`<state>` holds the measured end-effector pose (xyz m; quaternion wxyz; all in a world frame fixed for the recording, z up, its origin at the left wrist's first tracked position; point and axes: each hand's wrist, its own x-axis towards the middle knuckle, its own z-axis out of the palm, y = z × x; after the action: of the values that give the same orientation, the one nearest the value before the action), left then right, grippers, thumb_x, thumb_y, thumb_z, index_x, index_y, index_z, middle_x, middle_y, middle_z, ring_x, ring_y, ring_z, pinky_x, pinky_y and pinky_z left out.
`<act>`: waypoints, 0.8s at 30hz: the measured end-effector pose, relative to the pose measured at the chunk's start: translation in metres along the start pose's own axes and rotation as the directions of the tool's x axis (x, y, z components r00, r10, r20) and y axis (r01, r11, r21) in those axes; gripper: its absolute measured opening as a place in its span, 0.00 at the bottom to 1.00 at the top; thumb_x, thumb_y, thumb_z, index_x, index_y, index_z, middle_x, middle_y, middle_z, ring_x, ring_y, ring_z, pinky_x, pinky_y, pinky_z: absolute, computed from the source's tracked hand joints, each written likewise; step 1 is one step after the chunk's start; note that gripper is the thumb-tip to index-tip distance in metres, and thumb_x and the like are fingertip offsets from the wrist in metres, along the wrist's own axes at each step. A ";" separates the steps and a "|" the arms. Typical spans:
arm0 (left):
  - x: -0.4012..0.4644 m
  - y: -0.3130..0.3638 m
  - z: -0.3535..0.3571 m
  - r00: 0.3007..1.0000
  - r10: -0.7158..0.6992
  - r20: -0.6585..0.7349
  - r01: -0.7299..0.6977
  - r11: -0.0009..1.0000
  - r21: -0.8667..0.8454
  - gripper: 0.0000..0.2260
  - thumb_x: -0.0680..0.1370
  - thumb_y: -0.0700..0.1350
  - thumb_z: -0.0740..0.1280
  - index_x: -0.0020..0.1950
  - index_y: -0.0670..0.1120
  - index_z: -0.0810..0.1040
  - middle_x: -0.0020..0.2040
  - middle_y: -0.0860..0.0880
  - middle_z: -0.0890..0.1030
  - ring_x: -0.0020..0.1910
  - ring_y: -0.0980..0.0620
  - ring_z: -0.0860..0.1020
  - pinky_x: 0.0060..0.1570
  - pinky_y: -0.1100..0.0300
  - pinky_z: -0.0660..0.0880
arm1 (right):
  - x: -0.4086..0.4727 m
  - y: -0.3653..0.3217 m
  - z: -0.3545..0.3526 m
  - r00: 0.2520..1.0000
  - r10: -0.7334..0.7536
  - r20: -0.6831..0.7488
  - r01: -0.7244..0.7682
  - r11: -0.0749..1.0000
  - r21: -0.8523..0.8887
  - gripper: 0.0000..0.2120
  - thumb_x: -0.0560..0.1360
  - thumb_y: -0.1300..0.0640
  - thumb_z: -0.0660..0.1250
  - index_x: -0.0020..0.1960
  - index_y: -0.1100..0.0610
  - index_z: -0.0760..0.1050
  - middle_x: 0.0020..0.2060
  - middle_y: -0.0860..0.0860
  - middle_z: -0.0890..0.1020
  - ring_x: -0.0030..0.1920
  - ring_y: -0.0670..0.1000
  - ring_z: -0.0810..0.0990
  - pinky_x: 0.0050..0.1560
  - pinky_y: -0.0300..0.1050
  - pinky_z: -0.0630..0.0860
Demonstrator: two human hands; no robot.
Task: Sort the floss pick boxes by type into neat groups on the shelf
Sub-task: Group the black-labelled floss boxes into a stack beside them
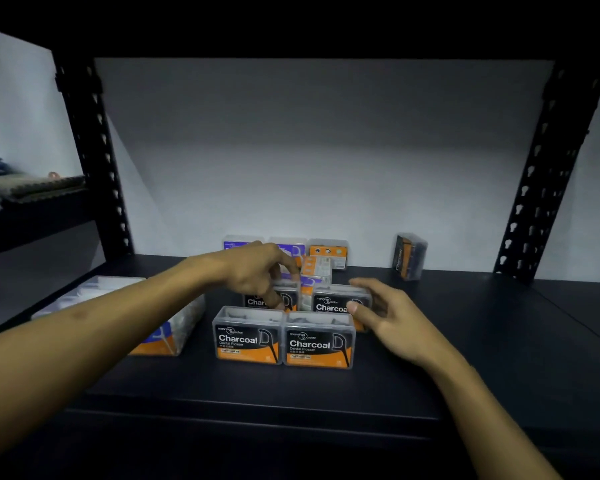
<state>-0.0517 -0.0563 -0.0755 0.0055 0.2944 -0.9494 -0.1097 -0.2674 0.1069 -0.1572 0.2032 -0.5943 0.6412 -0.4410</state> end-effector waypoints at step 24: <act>-0.064 0.003 0.040 0.995 -0.024 -0.097 0.003 0.978 -0.208 0.23 0.81 0.64 0.52 0.71 0.56 0.72 0.72 0.59 0.72 0.72 0.55 0.68 0.74 0.54 0.63 | -0.016 -0.048 0.022 0.963 -0.028 0.269 0.021 0.999 0.028 0.32 0.65 0.54 0.83 0.64 0.46 0.73 0.56 0.43 0.84 0.56 0.40 0.83 0.60 0.38 0.78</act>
<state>-0.0034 -0.0097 -0.1101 0.0824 0.3036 -0.9293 -0.1935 -0.2183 0.1190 -0.1342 0.2904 -0.6541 0.5944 -0.3666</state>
